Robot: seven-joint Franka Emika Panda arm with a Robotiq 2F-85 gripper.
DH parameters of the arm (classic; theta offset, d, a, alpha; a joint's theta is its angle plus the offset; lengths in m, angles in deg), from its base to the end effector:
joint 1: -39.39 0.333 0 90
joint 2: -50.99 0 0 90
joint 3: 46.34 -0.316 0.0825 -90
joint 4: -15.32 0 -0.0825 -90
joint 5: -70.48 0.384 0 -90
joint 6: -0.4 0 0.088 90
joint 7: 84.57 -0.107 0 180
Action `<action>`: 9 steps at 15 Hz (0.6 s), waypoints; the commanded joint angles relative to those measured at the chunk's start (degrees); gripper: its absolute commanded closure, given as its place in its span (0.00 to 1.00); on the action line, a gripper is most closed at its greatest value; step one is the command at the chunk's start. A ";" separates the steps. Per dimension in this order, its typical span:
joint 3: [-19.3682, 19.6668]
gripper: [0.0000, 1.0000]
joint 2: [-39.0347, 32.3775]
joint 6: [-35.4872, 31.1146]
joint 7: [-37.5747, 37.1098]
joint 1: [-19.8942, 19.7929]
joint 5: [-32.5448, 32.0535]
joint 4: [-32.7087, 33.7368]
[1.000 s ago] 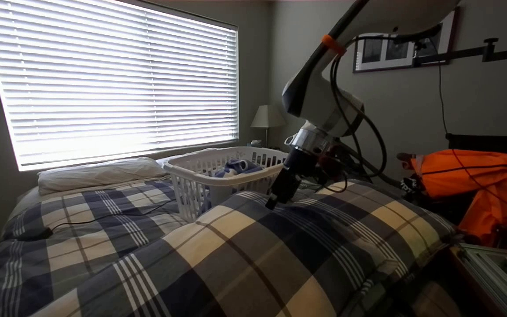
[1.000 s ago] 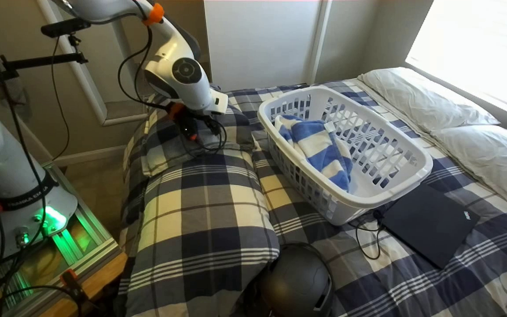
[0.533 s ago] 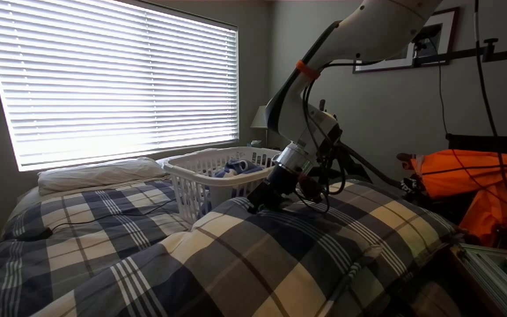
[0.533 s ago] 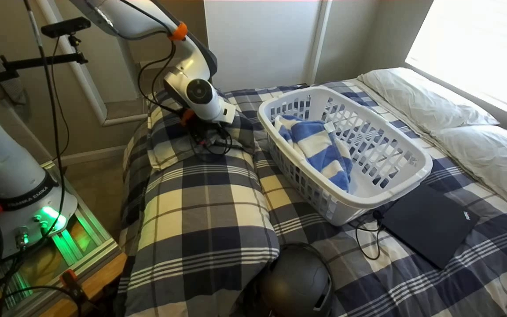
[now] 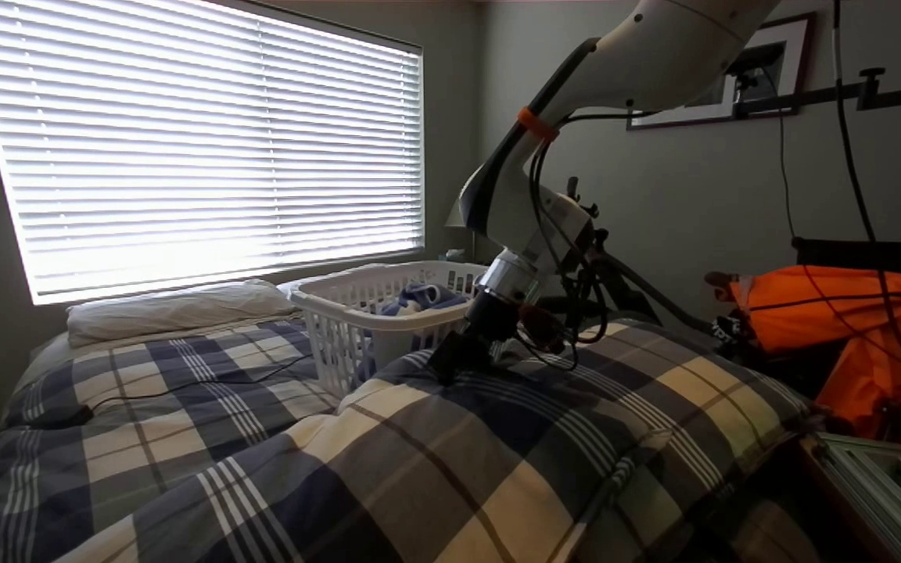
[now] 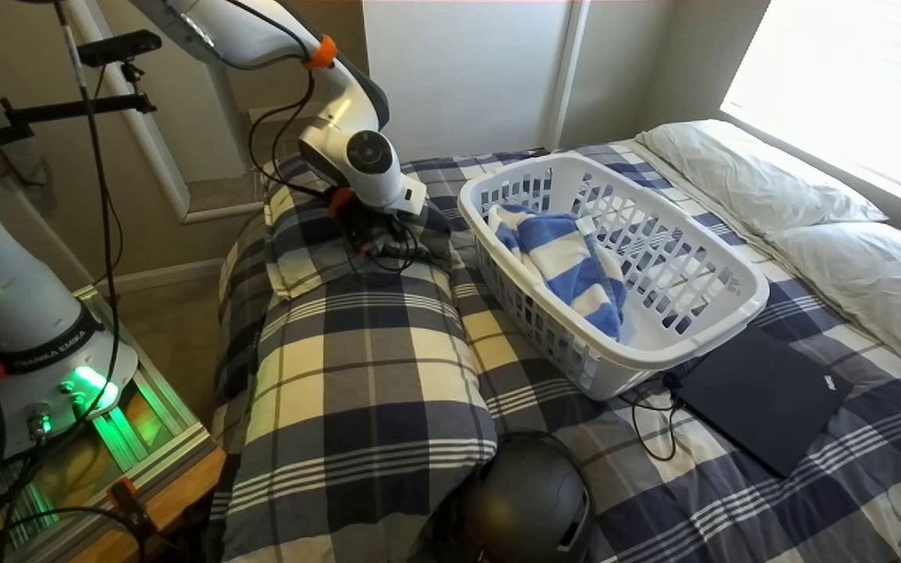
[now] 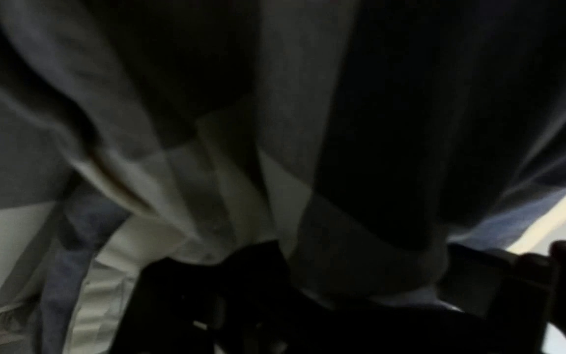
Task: Put the pillow on the left in the basket.
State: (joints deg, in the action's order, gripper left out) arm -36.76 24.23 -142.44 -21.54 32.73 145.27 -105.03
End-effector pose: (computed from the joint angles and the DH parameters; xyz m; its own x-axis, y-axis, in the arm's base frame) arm 0.5467 -0.1656 0.1889 0.8913 -0.3386 0.3016 -0.1406 -0.8387 -0.5261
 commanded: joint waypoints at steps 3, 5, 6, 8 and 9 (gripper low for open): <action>0.26 0.97 5.85 2.76 -10.50 -1.76 -12.73 0.05; 0.22 1.00 7.77 3.38 -12.52 -2.55 -15.79 0.30; 0.19 0.98 9.02 3.08 -13.06 -2.77 -16.95 0.41; -0.21 1.00 12.63 1.83 -12.98 -2.63 -18.56 -0.30; -0.38 0.98 14.23 1.89 -12.99 -2.64 -19.14 -0.23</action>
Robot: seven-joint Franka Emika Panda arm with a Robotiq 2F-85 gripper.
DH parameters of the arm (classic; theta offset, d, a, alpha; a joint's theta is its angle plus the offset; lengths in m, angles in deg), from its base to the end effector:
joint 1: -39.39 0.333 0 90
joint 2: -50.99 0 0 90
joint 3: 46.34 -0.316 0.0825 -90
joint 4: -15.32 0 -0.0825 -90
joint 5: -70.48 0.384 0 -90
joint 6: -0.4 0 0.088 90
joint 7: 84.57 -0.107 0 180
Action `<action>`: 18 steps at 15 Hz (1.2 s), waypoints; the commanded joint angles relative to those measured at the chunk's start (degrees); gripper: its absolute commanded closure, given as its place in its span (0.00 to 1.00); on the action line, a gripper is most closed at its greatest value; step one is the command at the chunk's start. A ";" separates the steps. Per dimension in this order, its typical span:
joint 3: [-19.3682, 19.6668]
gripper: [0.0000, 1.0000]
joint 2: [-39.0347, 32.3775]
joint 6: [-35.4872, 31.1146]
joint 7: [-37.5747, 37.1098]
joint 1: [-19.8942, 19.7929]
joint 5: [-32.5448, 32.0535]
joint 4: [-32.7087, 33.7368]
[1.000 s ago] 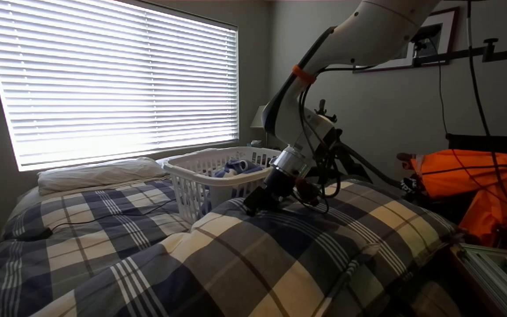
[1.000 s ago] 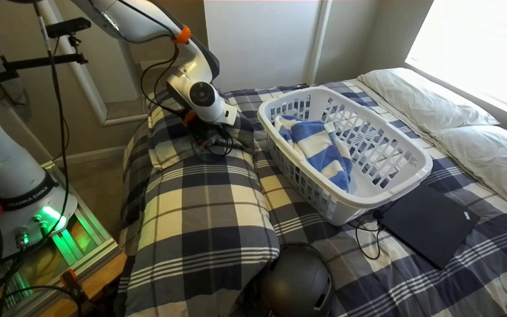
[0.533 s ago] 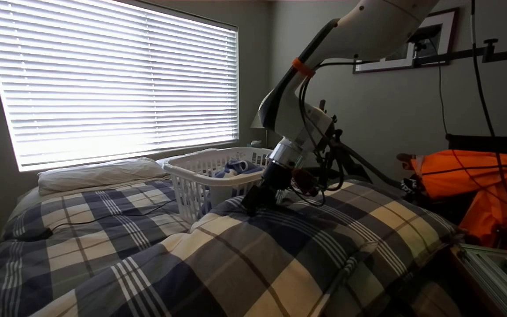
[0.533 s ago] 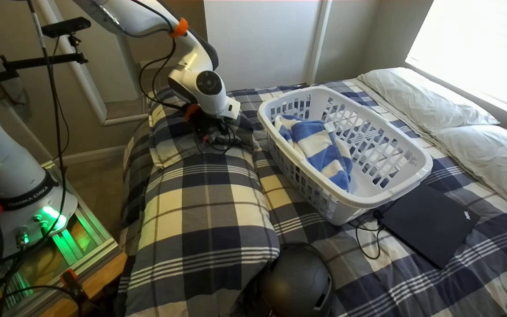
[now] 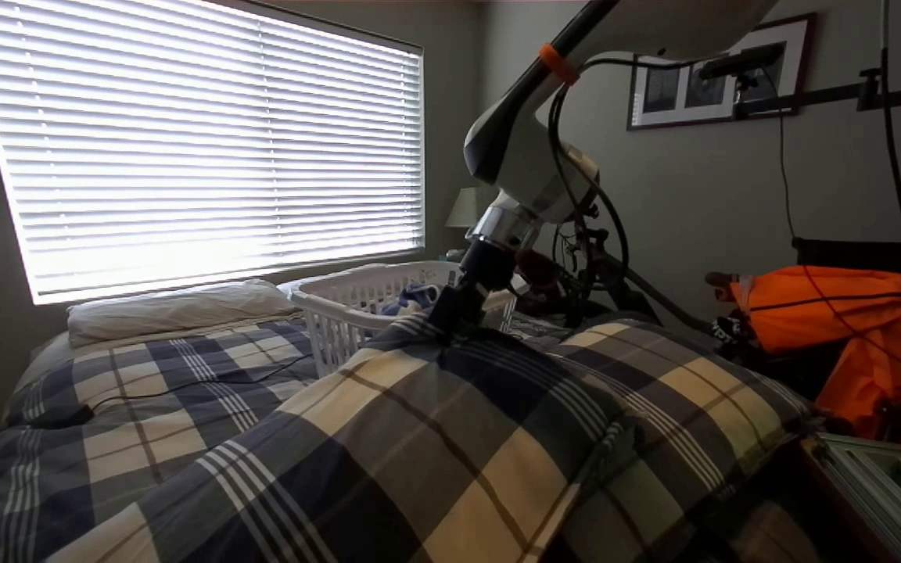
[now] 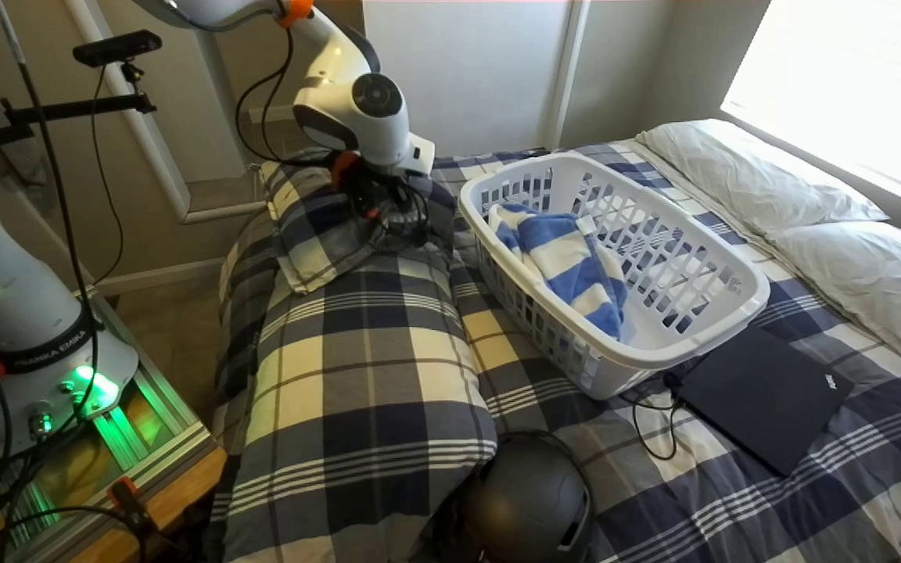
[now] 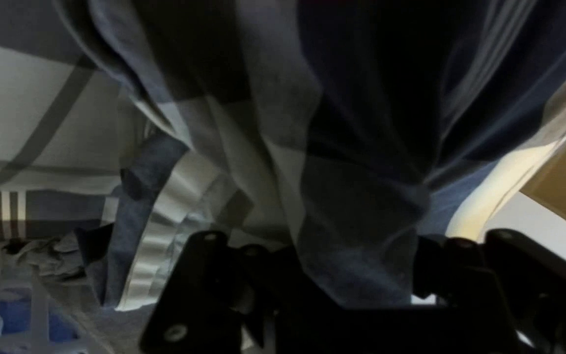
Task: Put the pillow on the left in the basket.
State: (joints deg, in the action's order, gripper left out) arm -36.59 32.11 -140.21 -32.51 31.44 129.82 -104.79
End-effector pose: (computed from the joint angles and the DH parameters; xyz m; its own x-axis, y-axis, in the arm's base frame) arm 0.5586 -0.1766 0.2679 0.9102 -0.2703 0.3138 -0.0968 -0.8755 -0.4733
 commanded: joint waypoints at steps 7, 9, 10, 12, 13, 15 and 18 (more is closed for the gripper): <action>-0.11 0.99 13.91 -5.10 -1.52 -1.13 -12.89 1.04; 0.71 0.99 14.58 -7.16 -2.09 -1.84 -19.17 1.58; 1.16 0.99 14.52 -8.65 -2.46 -2.34 -21.94 1.80; 1.98 0.99 14.08 -11.03 -0.63 -4.08 -25.70 2.60; 0.04 0.98 13.29 -8.71 -1.21 -3.46 -22.32 0.84; 0.69 0.98 13.30 -9.68 -0.92 -4.67 -24.24 1.12; 0.70 0.98 13.30 -9.70 -0.72 -4.81 -24.51 1.15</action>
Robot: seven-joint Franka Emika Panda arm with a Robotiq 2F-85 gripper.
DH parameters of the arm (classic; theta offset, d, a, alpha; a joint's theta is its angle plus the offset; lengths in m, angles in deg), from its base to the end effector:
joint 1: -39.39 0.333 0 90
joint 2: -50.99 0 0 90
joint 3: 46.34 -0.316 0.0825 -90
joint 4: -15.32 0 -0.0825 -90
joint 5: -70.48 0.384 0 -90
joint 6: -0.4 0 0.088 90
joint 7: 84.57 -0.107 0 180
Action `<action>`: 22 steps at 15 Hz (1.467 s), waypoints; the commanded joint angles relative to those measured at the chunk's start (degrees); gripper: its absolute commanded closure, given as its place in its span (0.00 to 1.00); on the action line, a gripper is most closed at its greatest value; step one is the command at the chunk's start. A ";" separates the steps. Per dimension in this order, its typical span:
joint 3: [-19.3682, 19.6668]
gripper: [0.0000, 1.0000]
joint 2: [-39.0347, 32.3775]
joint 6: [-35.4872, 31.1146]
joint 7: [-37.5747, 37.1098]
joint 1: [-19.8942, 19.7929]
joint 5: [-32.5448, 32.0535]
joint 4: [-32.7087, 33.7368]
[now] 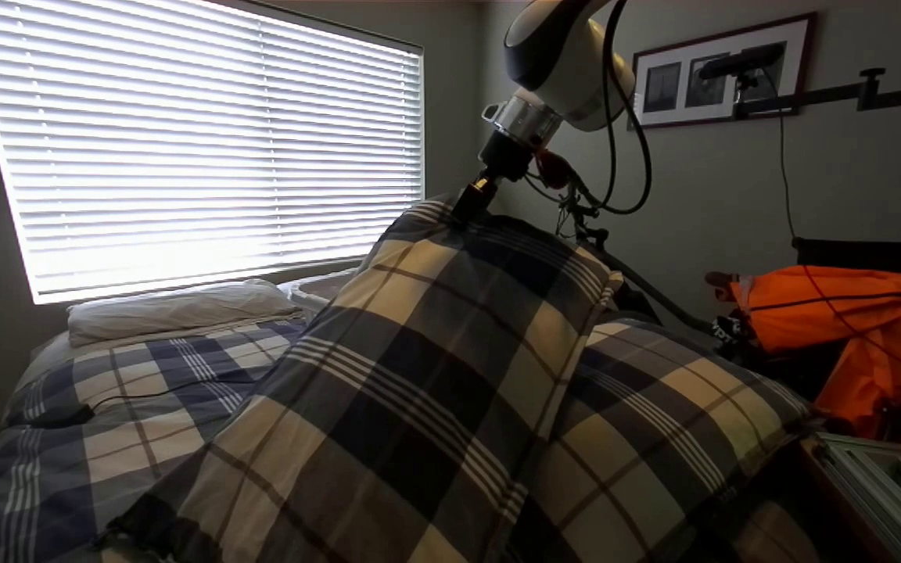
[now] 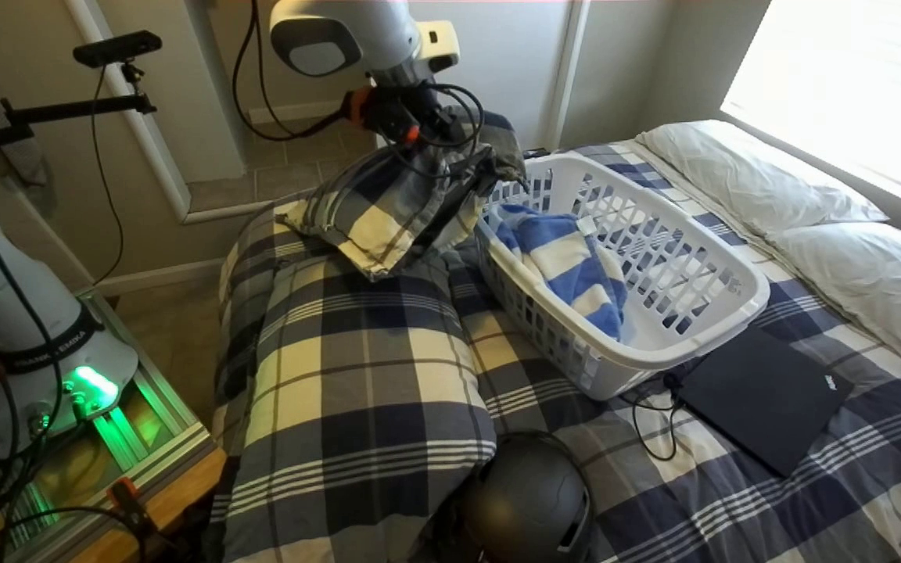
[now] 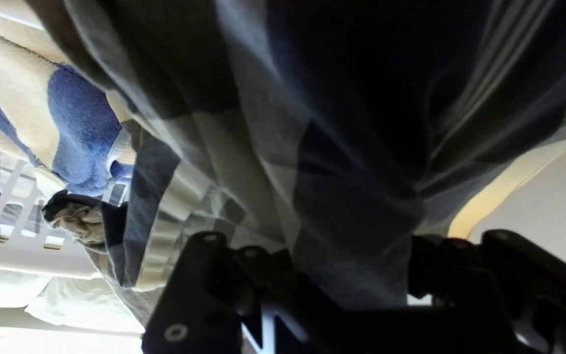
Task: Put the pillow on the left in the basket.
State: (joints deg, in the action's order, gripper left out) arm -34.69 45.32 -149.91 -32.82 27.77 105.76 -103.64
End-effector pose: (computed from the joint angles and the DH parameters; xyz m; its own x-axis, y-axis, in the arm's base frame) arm 0.5461 -0.2469 0.4286 0.8317 0.0150 0.5551 0.0435 -0.9983 -0.0382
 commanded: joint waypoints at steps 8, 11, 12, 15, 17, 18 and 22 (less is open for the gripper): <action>0.19 1.00 -4.75 -7.23 7.97 0.20 -4.43 6.62; 0.37 1.00 -6.45 -7.06 12.15 -0.27 -5.18 10.91; 0.51 1.00 -6.79 -6.69 13.50 -0.59 -5.20 12.66; 0.89 1.00 -7.26 -6.09 17.85 -1.73 -4.21 17.57; 1.23 1.00 -7.61 -5.82 21.37 -3.27 -2.92 21.09; 1.24 1.00 -7.87 -6.04 23.09 -4.19 -2.07 22.65; 0.72 1.00 -9.74 -6.52 33.24 -10.08 4.34 29.12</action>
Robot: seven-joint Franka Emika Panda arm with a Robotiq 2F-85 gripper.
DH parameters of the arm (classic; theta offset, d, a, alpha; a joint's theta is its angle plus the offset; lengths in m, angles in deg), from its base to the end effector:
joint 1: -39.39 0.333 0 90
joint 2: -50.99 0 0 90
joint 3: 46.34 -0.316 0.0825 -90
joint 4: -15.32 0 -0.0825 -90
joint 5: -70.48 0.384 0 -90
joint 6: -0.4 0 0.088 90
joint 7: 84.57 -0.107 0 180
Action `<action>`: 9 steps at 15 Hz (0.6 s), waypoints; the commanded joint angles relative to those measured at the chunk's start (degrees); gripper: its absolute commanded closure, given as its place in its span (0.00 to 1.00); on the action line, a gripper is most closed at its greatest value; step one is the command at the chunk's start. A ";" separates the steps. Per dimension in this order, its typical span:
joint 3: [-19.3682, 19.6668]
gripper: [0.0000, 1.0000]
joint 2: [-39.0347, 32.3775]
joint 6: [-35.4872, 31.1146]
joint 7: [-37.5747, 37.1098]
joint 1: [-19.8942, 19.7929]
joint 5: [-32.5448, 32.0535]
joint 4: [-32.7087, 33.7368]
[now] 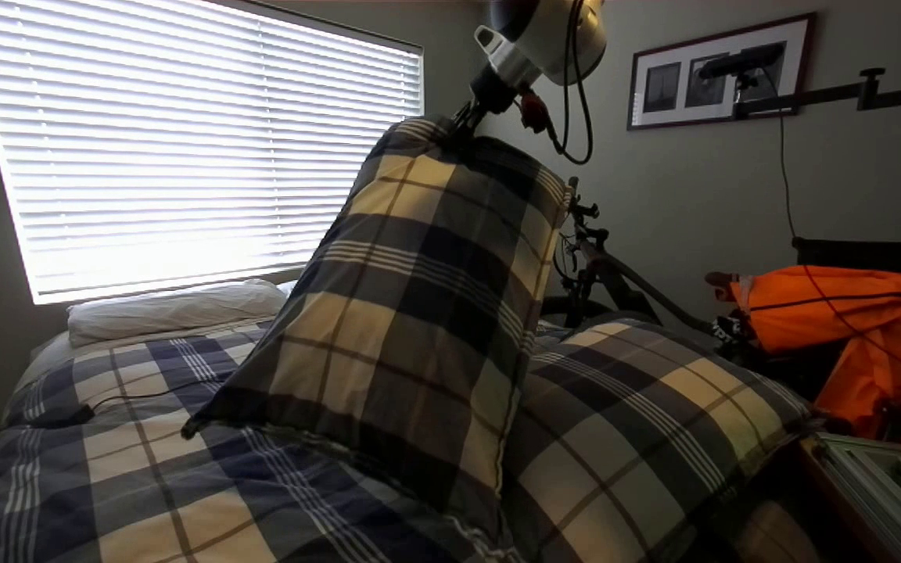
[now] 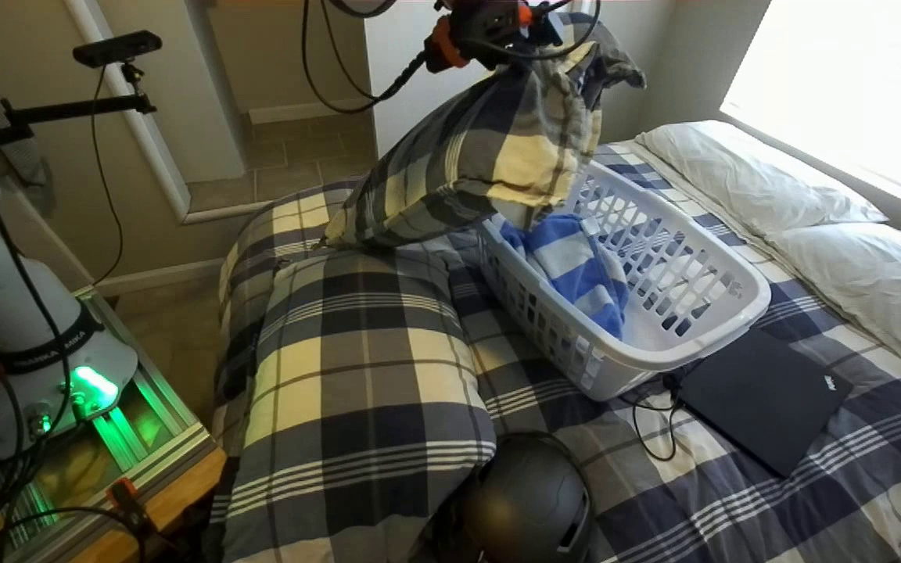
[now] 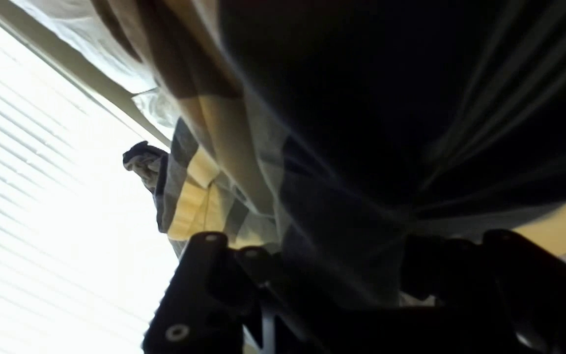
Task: Put the pillow on the left in the basket.
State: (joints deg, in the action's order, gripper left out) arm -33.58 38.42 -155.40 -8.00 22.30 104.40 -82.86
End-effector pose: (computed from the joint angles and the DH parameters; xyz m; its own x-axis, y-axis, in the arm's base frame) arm 0.5798 -0.3402 0.5497 0.6506 0.4575 0.6062 0.1806 -0.8685 0.4616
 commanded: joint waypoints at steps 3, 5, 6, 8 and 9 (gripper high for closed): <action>-1.09 1.00 -6.43 -1.46 17.70 -10.20 14.33 14.41; -0.16 1.00 -3.54 -0.05 14.66 -8.29 12.06 8.35; -0.06 1.00 -4.24 0.43 15.62 -9.38 12.71 9.01; 0.00 1.00 -4.56 0.81 15.56 -9.35 12.62 8.22; -0.06 1.00 -4.64 0.80 15.49 -9.05 12.62 8.17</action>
State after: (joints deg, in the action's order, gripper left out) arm -33.64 33.77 -154.60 7.49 13.28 117.01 -74.69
